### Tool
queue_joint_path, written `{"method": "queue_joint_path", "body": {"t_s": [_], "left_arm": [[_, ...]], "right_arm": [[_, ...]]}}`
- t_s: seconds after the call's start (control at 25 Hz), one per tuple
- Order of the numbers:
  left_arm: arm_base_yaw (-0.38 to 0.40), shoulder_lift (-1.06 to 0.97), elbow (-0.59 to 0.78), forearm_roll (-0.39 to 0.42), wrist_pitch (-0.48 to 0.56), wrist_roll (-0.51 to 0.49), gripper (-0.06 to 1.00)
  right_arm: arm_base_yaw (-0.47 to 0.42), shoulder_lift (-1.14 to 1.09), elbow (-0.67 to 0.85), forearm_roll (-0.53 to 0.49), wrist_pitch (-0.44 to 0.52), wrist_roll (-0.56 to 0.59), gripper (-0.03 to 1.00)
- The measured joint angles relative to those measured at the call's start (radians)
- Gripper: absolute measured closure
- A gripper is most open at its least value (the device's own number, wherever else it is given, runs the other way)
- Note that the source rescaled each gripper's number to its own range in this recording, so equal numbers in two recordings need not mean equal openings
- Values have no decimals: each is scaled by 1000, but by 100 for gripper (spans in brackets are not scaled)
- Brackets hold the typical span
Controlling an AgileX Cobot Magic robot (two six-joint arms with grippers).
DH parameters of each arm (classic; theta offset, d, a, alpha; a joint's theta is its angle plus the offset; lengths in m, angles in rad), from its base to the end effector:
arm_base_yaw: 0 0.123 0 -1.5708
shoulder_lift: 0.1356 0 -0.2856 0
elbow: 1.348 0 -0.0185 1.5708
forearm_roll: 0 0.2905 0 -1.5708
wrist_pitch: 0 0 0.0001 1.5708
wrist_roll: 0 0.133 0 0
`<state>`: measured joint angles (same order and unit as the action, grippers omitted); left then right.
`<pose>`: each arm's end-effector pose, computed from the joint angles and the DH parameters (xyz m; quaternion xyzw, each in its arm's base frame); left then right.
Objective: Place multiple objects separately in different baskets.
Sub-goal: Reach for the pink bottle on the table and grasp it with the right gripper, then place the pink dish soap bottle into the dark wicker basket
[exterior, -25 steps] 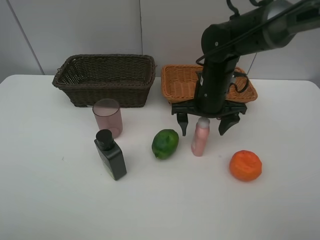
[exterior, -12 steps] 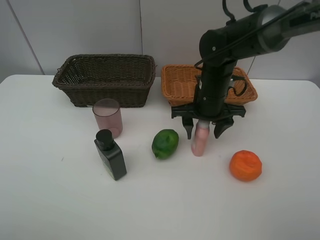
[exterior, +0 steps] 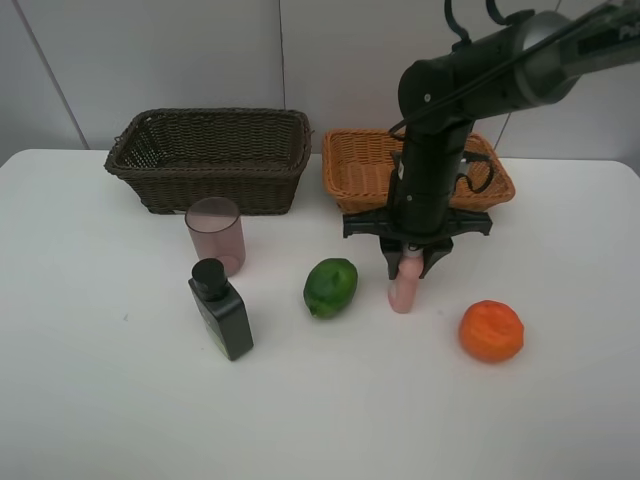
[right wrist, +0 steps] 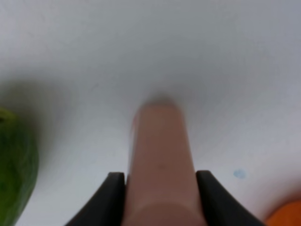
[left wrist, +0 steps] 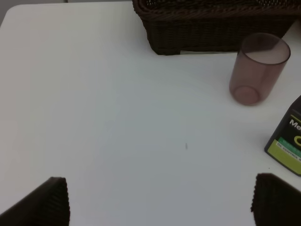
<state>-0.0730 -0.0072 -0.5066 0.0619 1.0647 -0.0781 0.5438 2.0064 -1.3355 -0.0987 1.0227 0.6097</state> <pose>0.0650 0.0025 0.2797 -0.0036 0.8503 -0.0088 0.5263 0.3502 0.1987 0.0861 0.0065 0.9990 -0.0446 0.0078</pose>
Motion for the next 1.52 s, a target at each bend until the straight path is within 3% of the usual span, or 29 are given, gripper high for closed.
{"method": "queue_joint_path", "body": {"t_s": [0.56,0.8,1.04,1.52], "left_arm": [[0,0,0,0,0,0,-6],[0,0,0,0,0,0,-6],[0,0,0,0,0,0,-6],[0,0,0,0,0,0,-6]], "right_arm": [[0,0,0,0,3,-4,96],[25,-70,-28,-1,42,-160,96],[30,-97,-210,-7,184,-347,96],[125,49,-660,-14,186,-446,96]]}}
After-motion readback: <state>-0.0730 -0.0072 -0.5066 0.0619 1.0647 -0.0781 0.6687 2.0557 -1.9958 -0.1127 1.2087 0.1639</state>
